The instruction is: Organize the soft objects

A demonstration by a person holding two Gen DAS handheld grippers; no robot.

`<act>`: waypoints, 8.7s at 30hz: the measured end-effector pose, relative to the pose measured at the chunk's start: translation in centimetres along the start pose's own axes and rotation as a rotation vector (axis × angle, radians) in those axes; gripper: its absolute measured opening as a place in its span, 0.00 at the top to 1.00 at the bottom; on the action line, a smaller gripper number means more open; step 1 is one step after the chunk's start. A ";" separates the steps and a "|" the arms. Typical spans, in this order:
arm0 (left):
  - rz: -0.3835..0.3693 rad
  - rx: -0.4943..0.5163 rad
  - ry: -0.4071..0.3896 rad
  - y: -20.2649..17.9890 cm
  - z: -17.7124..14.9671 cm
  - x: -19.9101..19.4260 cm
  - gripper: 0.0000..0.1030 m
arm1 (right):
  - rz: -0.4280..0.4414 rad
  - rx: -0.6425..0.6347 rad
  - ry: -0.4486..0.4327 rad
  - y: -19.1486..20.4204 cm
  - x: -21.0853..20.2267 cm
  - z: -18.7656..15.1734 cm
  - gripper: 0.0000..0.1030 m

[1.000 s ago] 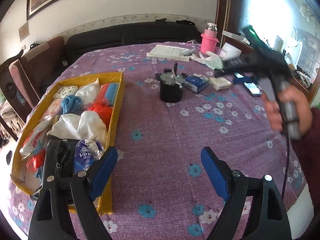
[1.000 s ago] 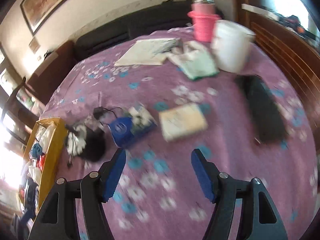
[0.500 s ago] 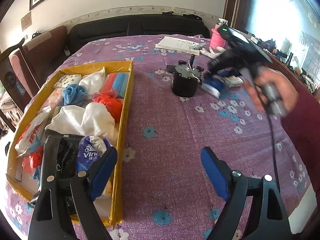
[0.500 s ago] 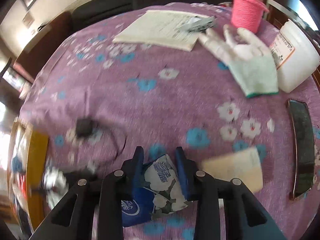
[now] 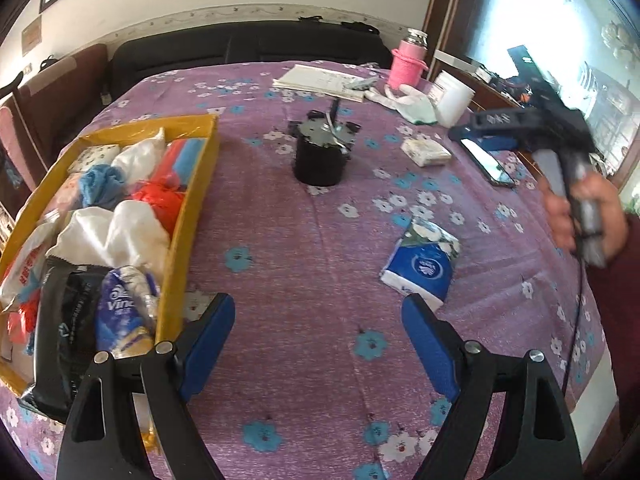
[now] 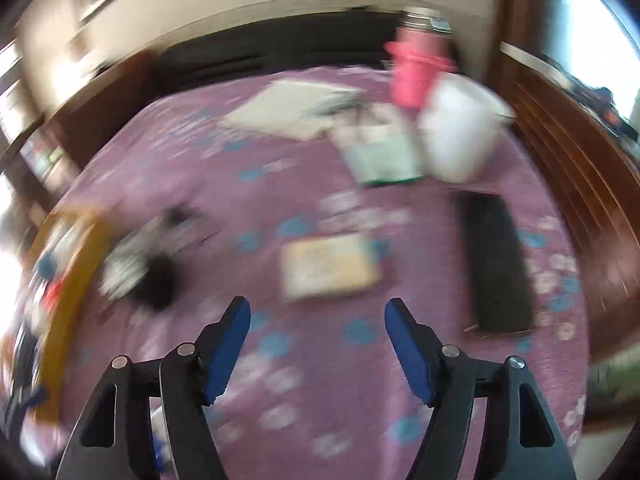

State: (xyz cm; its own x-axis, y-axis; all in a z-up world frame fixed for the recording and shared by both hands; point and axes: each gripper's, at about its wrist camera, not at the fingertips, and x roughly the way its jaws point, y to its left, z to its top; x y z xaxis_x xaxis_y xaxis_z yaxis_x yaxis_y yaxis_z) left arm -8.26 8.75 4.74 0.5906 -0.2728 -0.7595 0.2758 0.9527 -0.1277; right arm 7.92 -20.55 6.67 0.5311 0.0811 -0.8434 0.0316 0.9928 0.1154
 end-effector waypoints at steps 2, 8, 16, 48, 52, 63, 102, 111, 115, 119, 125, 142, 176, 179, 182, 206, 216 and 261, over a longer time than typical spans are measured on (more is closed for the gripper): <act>-0.002 0.012 0.010 -0.2 0.0 0.3 0.18 | 0.001 0.037 0.016 -1.1 1.3 0.7 0.28; 0.000 0.016 0.027 -0.2 0.1 1.0 0.18 | 0.005 0.160 0.089 -1.1 5.5 2.5 0.28; 0.004 0.010 0.030 0.1 0.1 0.8 0.18 | -0.101 0.027 0.134 2.9 8.5 3.1 0.32; -0.024 0.210 0.114 -7.5 3.8 8.3 0.08 | 0.109 0.154 0.116 -3.0 -1.7 -11.1 0.16; -0.052 0.208 0.143 -7.6 3.8 9.3 0.05 | 0.042 0.112 0.115 -1.3 -0.9 -10.7 0.16; -0.063 0.221 0.111 -8.3 2.8 8.3 0.47 | -0.086 0.018 0.103 0.0 -1.2 -11.6 0.33; 0.289 -0.425 -0.068 22.9 -3.6 -7.3 0.46 | 0.215 -0.339 -0.031 22.3 -9.0 -10.4 0.43; 0.230 -0.391 -0.112 22.3 -4.0 -7.6 0.27 | 0.296 -0.437 0.052 31.2 -5.3 -9.6 0.42; 0.201 -0.436 -0.199 23.0 -4.5 -10.1 0.23 | 0.360 -0.446 0.103 34.1 -3.3 -9.3 0.42; 0.194 -0.468 -0.254 23.9 -5.1 -11.9 0.22 | 0.426 -0.457 0.131 37.0 -2.3 -8.4 0.42; 0.191 -0.505 -0.251 25.4 -6.4 -12.4 0.21 | 0.450 -0.501 0.140 41.3 -0.9 -7.7 0.42; 0.264 -0.480 -0.245 24.1 -6.3 -12.6 0.17 | 0.505 -0.451 0.099 42.4 -1.0 -6.7 0.26; 0.674 -0.214 -0.449 7.2 -4.1 -17.6 0.00 | 0.289 -0.357 -0.198 22.5 -10.9 -16.3 0.19; 0.683 -0.186 -0.477 5.6 -4.0 -17.8 0.00 | 0.276 -0.353 -0.220 21.3 -11.4 -17.3 0.18; 0.687 -0.158 -0.523 3.7 -4.1 -18.2 0.00 | 0.265 -0.349 -0.236 20.2 -11.6 -17.9 0.17; 0.871 -0.018 0.072 13.0 0.8 -4.1 0.00 | 0.174 -0.096 -0.195 9.7 -7.5 -17.6 0.15; 0.857 -0.013 0.098 14.7 0.6 -3.4 0.00 | 0.188 -0.077 -0.167 9.6 -6.8 -17.4 0.15; 0.561 -0.264 -0.331 8.4 -4.8 -12.7 0.00 | 0.175 -0.386 -0.246 25.4 -10.5 -21.9 0.14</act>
State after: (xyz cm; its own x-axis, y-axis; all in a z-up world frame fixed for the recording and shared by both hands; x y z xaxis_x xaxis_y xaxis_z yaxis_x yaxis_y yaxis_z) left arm -17.08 20.89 10.29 0.8012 0.2834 -0.5270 -0.3072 0.9506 0.0442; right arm -15.40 5.77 7.03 0.6863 0.2731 -0.6741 -0.3678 0.9299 0.0024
